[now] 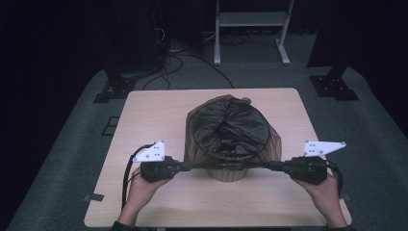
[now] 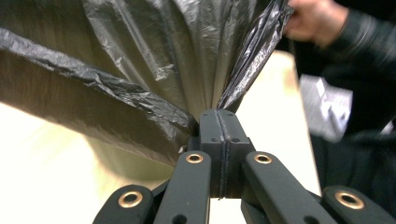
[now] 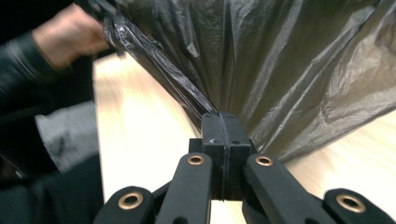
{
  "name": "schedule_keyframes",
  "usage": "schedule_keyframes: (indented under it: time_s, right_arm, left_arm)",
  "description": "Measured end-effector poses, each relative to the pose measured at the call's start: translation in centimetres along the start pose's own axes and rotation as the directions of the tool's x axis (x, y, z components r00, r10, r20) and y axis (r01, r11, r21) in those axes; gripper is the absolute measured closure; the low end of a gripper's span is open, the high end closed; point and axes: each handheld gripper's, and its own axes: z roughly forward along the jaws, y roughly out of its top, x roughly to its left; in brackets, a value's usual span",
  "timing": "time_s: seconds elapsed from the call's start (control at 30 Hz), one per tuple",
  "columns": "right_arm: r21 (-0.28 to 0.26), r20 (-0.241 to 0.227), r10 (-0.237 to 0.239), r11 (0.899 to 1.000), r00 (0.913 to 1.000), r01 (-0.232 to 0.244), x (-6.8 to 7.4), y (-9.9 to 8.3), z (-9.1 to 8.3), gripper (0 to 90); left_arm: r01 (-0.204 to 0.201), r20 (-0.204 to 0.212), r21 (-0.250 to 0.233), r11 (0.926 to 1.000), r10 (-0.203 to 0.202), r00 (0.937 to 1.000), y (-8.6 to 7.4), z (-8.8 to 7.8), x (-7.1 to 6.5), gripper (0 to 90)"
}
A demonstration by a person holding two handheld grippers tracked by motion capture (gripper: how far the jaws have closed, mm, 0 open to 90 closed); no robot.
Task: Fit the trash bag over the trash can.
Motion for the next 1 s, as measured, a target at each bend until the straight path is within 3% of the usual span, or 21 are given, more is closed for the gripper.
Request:
schedule_keyframes:
  time_s: [0.17,0.53,0.93,1.0]
  right_arm:
    - [-0.008,0.001,0.045,0.999,0.9990,-0.045,-1.0,-0.9,0.0,90.0]
    - [0.038,0.009,0.080,0.996,0.9967,-0.081,-2.3,-2.5,1.9,90.0]
    - [0.106,0.034,0.109,0.988,0.9934,-0.112,-3.3,-3.9,3.0,90.0]
    - [0.096,0.042,0.102,0.990,0.9939,-0.106,-3.2,-3.9,2.9,80.5]
  left_arm:
    - [0.043,-0.005,-0.017,0.9989,-0.043,0.9991,-0.9,-0.3,0.9,89.5]
    - [0.086,-0.017,0.036,0.9956,-0.086,0.9962,-3.0,1.3,2.0,88.6]
    - [0.125,-0.018,0.125,0.9843,-0.123,0.9922,-4.7,3.0,2.5,83.7]
    - [0.123,-0.026,0.122,0.9849,-0.121,0.9924,-4.6,2.7,2.4,78.1]
